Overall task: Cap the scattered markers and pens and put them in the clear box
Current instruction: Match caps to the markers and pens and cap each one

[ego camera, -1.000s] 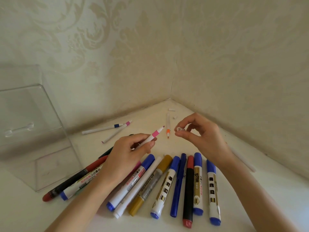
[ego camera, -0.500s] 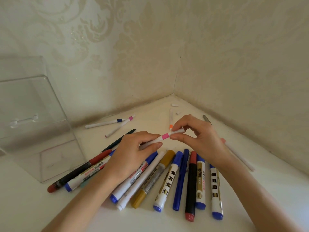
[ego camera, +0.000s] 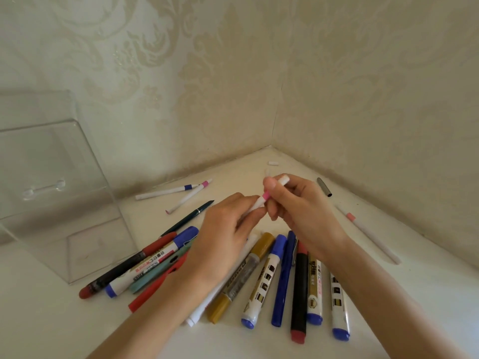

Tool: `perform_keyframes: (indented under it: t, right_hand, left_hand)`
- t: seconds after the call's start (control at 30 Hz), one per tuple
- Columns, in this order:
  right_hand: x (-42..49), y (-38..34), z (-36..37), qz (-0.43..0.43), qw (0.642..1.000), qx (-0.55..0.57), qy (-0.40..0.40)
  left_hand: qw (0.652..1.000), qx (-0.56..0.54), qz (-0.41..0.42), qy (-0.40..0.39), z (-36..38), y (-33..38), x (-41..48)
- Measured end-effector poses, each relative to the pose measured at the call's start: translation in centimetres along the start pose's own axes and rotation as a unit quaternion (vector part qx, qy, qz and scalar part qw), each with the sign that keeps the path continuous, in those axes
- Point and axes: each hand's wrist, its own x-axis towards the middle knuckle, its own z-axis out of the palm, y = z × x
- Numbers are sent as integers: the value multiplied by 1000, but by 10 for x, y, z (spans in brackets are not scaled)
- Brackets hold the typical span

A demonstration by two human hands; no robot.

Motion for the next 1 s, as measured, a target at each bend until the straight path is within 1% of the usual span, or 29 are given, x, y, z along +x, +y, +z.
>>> perform_keyframes:
  t: [0.07,0.1,0.13,0.17,0.2,0.23,0.27,0.3,0.33,0.4,0.47,0.53,0.63,0.73,0.8,0.9,1.0]
  right_hand:
    - [3,-5,-5,14,999,27,27]
    - [5,-7,-13,15,998,29,62]
    - [7,-9,-26,12,994,30,107]
    - [9,-11,-43,8,987,31,158]
    - [10,-13,-61,9,978,21,209]
    - [9,-14,-80,20,967,-12,255]
    - [8,-12,-98,43,955,-71,283]
    - [6,-9,-114,76,943,-145,288]
    - [4,-5,-125,113,930,-215,275]
    - [3,2,-134,182,907,-313,215]
    - [3,9,-130,234,888,-365,155]
    - [7,15,-125,254,871,-403,123]
    - [12,22,-120,247,857,-438,111]
    - [12,26,-122,239,855,-450,103]
    - [11,29,-123,237,856,-450,97]
    - [12,31,-121,222,865,-434,116]
    - [19,28,-111,182,887,-396,149]
  left_hand:
    - [998,-47,-31,-39,0,10,5]
    - [996,-48,-51,-62,-4,8,7]
    - [995,-23,-71,-66,-9,2,8]
    - [994,24,-91,-46,-18,-9,9]
    - [990,81,-113,-6,-29,-22,10]
    - [980,136,-144,35,-40,-34,12]
    - [965,179,-180,62,-50,-46,14]
    - [952,210,-213,71,-56,-56,16]
    - [940,236,-238,62,-61,-65,18]
    - [914,291,-282,14,-62,-77,23]
    - [879,348,-323,-41,-58,-84,28]
    - [862,366,-343,-69,-54,-88,31]
    - [867,361,-337,-67,-49,-91,31]
    - [899,313,-305,-34,-47,-93,29]
    - [915,286,-284,-30,-45,-93,30]
    - [911,298,-278,-60,-44,-94,33]
    - [900,303,-292,-109,-42,-102,37]
